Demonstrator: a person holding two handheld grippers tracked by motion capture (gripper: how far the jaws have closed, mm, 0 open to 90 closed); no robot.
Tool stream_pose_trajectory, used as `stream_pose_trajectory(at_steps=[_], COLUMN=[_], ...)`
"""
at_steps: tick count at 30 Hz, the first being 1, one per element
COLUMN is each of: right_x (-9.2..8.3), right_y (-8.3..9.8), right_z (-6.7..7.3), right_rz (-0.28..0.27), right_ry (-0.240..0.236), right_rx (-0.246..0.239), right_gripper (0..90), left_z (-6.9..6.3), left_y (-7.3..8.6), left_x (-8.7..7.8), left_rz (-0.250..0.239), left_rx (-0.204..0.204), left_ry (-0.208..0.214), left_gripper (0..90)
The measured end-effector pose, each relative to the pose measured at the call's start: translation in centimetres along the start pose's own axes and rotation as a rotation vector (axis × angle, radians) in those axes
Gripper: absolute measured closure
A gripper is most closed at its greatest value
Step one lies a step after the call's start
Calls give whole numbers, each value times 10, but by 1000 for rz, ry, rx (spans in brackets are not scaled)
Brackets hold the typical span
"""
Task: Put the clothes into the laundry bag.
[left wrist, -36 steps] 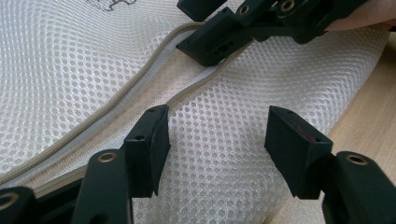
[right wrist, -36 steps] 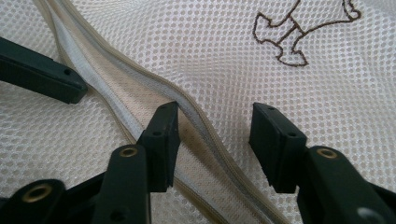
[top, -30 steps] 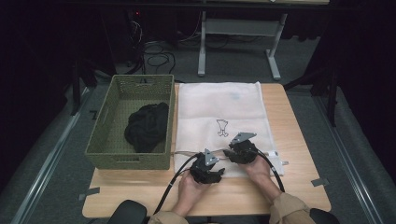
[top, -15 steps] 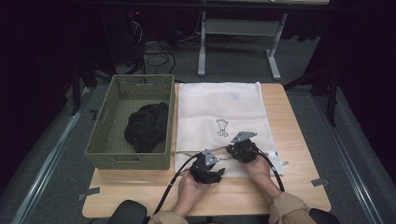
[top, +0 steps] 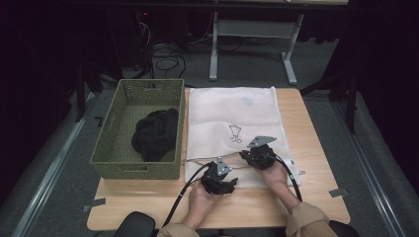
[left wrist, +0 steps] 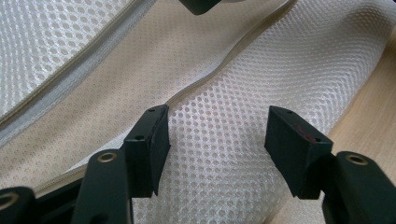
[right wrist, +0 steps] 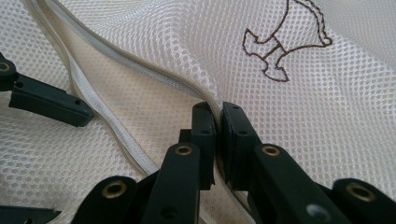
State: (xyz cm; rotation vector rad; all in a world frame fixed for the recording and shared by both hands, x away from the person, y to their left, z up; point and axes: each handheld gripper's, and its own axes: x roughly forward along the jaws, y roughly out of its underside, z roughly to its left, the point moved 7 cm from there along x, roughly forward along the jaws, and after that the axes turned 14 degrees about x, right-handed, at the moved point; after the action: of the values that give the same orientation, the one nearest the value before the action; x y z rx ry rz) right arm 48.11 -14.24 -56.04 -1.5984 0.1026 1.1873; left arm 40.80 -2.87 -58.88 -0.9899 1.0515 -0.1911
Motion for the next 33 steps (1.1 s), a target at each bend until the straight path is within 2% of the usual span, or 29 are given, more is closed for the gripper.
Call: stream_pose_trajectory(at_steps=[12,33], right_x=[-6,-29], right_y=[-5,-28], right_z=[1,-1], right_rz=[-14,-37], right_ry=[-6,-2], right_rx=[1,-27], right_gripper=[851,851], left_z=[0,-1], left_y=[0,0], left_x=[0,0], left_rz=[3,5], left_rx=[3,9], left_ry=[-3,-7], left_gripper=[401,400])
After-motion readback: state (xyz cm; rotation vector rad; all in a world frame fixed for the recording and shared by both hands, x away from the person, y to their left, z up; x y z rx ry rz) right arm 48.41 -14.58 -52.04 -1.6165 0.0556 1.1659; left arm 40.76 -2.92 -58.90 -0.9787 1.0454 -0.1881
